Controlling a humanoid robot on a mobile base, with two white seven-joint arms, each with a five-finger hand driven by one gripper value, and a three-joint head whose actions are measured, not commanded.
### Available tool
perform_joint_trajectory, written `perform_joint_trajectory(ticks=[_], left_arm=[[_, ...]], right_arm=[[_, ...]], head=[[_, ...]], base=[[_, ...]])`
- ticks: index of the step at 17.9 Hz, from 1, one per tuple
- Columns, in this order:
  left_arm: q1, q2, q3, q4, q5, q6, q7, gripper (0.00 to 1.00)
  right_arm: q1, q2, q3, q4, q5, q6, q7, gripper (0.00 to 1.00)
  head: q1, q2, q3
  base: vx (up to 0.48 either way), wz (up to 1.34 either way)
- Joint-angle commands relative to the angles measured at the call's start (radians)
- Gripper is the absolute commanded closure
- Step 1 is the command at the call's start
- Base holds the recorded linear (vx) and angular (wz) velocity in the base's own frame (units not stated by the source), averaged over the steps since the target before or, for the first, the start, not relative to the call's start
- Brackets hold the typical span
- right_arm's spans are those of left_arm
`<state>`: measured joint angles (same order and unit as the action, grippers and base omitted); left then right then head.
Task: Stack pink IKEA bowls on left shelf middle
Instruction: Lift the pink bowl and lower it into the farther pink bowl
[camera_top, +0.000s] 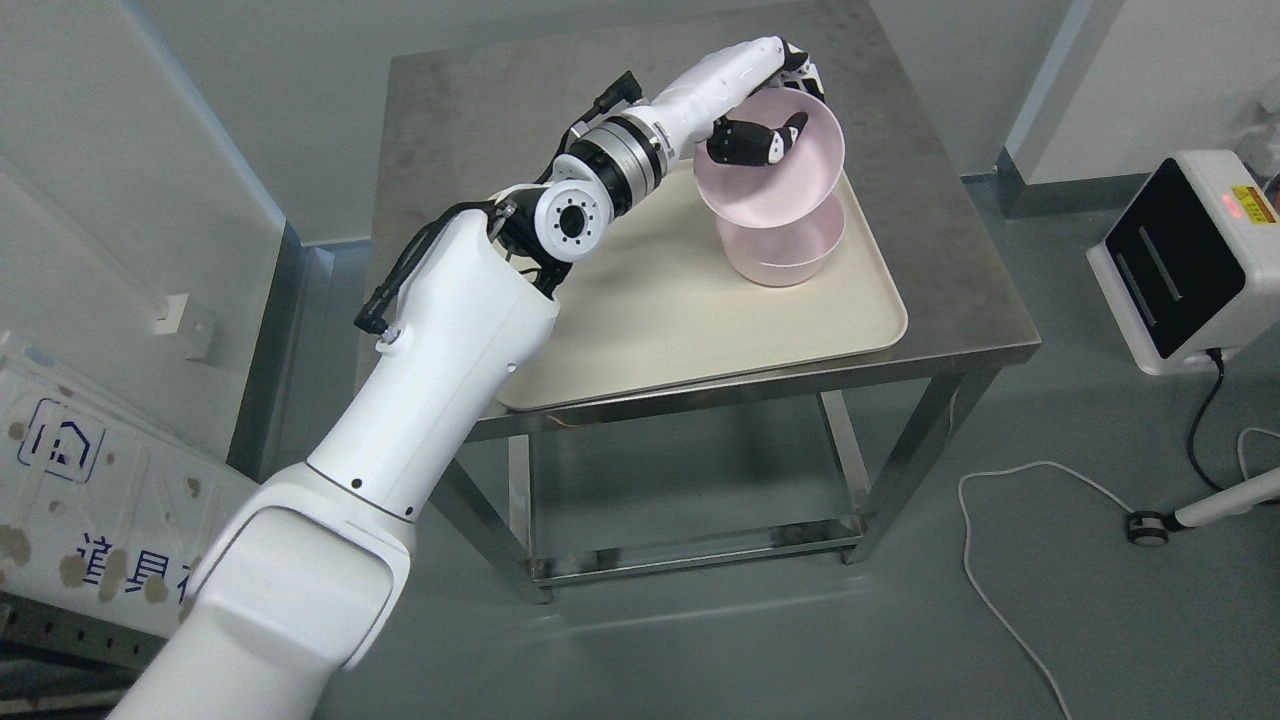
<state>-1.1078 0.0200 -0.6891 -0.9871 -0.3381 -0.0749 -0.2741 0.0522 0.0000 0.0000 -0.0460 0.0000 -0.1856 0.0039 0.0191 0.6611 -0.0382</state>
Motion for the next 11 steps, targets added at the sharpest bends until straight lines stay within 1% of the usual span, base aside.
perform_joint_trajectory(ticks=[1,6,10,11], left_arm=[[-0.015,-0.003,-0.144,0.087,0.007,0.018,0.003,0.97],[-0.03,-0.003,-0.109,0.094,-0.009,0.024,0.006,0.96],[-0.036,-0.003,-0.084,0.105,-0.012,0.024,0.029,0.9],[-0.038,-0.003,-0.079,0.105,-0.018,0.024,0.027,0.86]], right_arm=[[0.0,-0.017,-0.011,0.0,0.008,0.0,-0.001,0.0],[0.0,-0.017,-0.011,0.0,0.008,0.0,-0.001,0.0],[0.0,-0.017,-0.011,0.0,0.008,0.0,0.001,0.0],[0.0,-0.017,-0.009,0.0,0.008,0.0,-0.001,0.0]], head=[[0.0,0.0,0.0],[0.0,0.0,0.0],[0.0,0.0,0.0],[0.0,0.0,0.0]], base=[[0.0,0.0],[0.0,0.0],[0.0,0.0],[0.0,0.0]])
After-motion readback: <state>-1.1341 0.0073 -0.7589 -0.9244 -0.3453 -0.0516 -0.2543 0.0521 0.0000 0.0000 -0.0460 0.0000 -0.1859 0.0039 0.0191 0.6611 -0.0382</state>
